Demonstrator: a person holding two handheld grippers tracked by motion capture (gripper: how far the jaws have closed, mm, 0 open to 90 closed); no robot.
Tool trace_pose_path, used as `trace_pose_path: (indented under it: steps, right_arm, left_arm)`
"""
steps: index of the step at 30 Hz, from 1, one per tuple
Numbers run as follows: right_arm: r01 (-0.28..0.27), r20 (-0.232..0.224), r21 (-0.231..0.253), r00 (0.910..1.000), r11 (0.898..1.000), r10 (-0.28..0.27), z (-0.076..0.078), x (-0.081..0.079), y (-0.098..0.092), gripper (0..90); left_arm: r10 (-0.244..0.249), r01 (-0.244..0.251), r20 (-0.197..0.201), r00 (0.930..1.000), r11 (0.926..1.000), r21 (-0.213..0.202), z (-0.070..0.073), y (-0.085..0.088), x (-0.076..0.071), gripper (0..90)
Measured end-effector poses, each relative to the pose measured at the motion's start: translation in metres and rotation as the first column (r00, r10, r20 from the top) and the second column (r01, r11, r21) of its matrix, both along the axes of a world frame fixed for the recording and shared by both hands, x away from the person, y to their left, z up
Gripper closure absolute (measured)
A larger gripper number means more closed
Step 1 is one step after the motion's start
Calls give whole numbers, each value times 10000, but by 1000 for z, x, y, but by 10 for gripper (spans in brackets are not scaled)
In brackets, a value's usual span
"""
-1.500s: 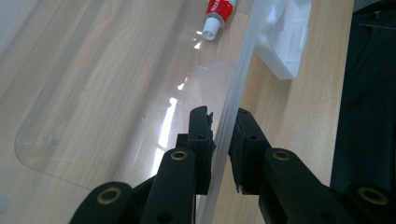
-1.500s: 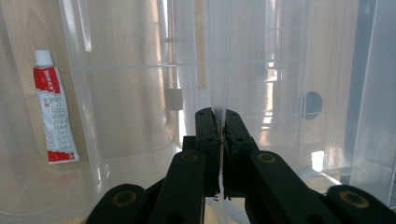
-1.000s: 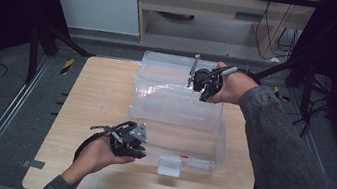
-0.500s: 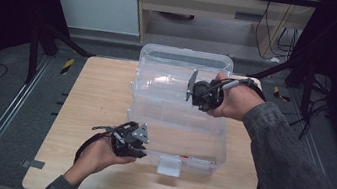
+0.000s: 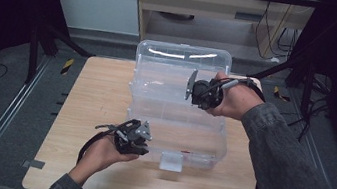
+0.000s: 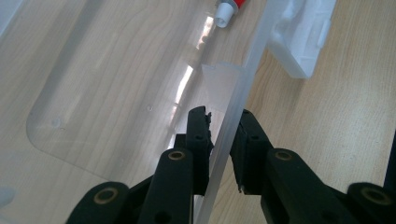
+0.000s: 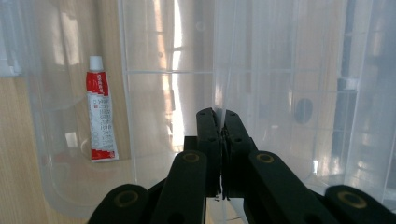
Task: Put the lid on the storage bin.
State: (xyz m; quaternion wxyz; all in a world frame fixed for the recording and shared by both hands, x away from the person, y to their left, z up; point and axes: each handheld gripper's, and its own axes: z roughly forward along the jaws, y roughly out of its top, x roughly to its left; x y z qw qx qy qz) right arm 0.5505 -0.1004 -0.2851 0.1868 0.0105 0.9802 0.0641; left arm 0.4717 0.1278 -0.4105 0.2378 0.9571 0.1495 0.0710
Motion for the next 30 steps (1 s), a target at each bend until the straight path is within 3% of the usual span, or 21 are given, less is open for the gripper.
trace_pose_path:
  steps: [17,24,30]
  right_arm:
    - [-269,277,226,9993,9994,263,-11,-38,-7,869]
    - [-207,333,353,9993,9992,195,-13,-37,-12,859]
    - [-295,228,300,9993,9991,289,-14,-40,-10,863]
  left_arm:
    - [-70,70,169,9998,10000,-46,-1,1,-1,770]
    - [113,-111,222,9997,9999,-92,-2,-1,-5,763]
    - [-43,47,292,9996,9999,-134,-2,0,-4,765]
